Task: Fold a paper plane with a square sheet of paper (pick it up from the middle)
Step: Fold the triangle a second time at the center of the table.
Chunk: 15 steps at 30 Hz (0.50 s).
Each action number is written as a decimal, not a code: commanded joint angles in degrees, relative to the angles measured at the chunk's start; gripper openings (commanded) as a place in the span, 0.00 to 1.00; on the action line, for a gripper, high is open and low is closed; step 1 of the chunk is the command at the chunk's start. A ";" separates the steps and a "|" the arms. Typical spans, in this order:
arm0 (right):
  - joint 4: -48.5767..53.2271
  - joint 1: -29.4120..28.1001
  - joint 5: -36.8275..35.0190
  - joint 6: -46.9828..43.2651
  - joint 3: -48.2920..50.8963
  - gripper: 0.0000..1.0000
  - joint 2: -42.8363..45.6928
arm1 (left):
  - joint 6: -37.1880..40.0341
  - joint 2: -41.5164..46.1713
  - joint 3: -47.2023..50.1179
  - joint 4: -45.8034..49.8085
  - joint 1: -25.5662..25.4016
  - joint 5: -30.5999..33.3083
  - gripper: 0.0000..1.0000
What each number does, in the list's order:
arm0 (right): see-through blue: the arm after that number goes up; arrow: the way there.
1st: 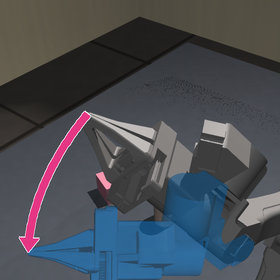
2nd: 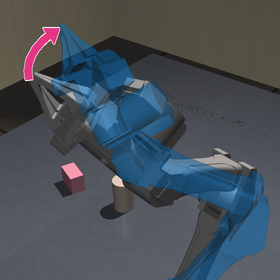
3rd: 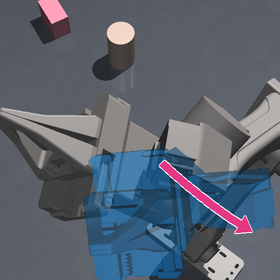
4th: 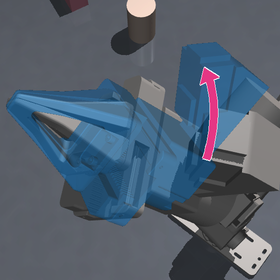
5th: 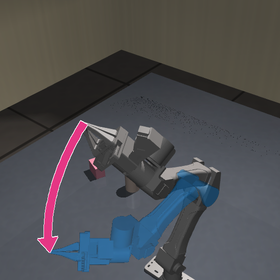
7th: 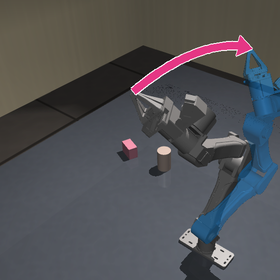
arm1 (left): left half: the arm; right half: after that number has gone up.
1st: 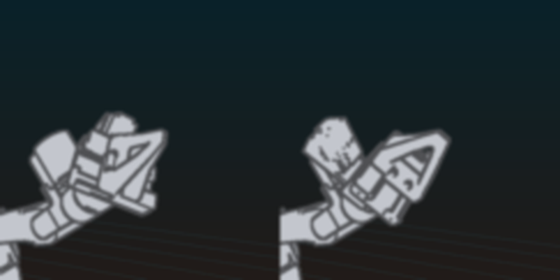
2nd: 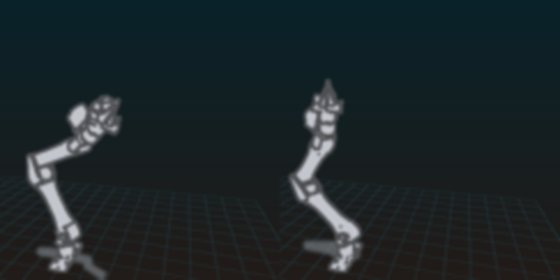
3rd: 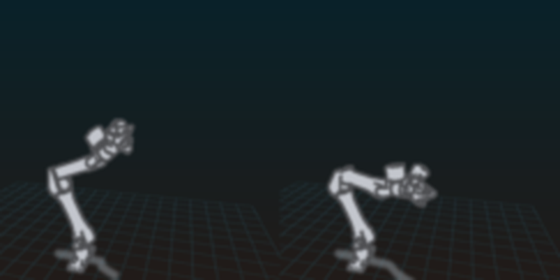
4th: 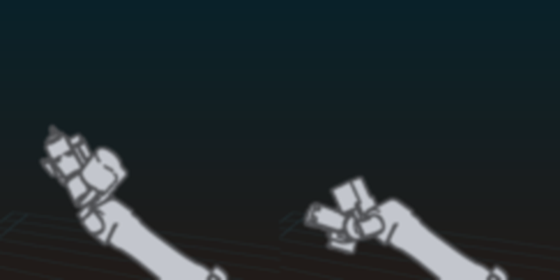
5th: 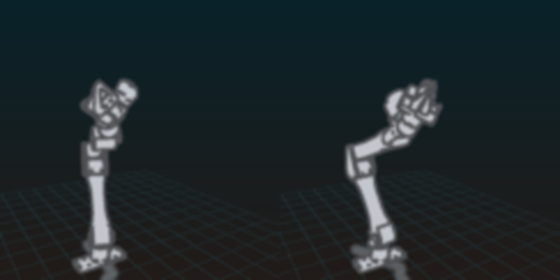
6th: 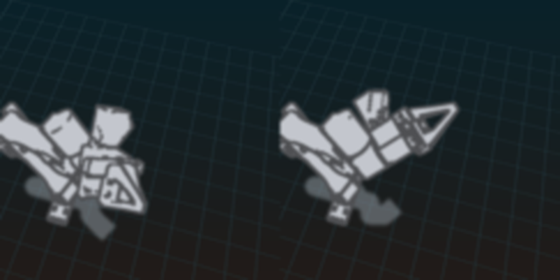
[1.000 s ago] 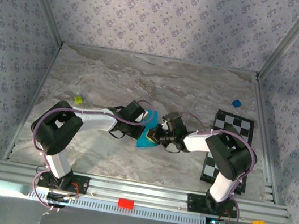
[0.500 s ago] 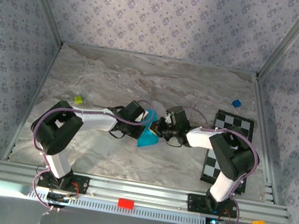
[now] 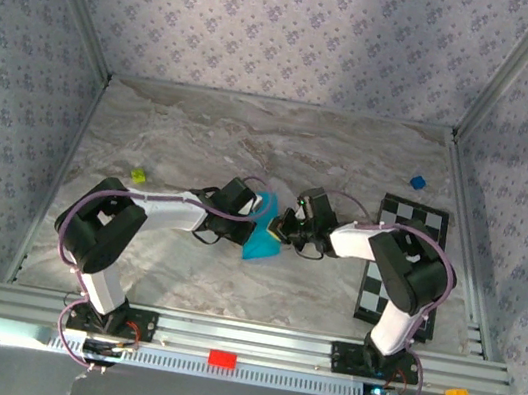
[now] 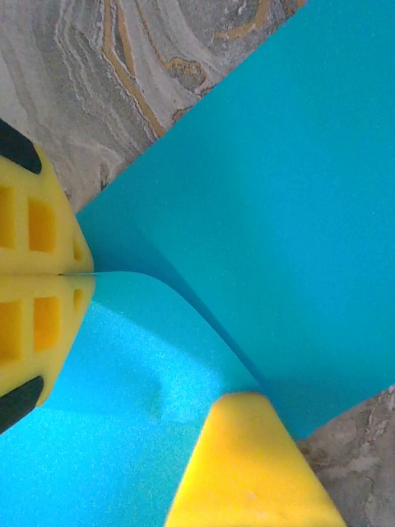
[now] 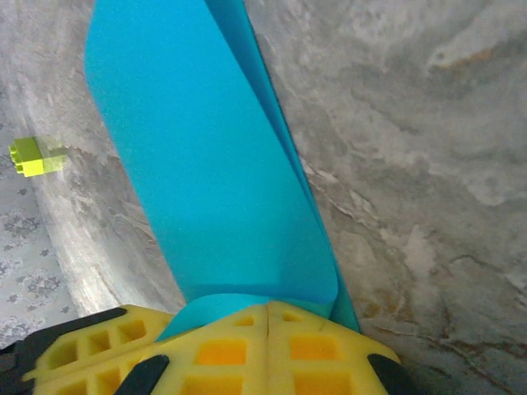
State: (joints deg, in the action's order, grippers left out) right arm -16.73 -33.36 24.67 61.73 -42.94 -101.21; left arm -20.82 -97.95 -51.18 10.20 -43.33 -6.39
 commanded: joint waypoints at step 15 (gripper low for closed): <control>-1.29 3.43 -7.10 1.68 4.44 0.00 -0.66 | 1.39 -1.46 1.16 2.29 0.34 0.39 0.00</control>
State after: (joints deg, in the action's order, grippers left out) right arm -21.80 -30.98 23.57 62.83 -40.86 -102.45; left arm -20.56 -97.97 -51.18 10.11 -43.33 -6.42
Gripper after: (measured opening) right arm 0.050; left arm 0.043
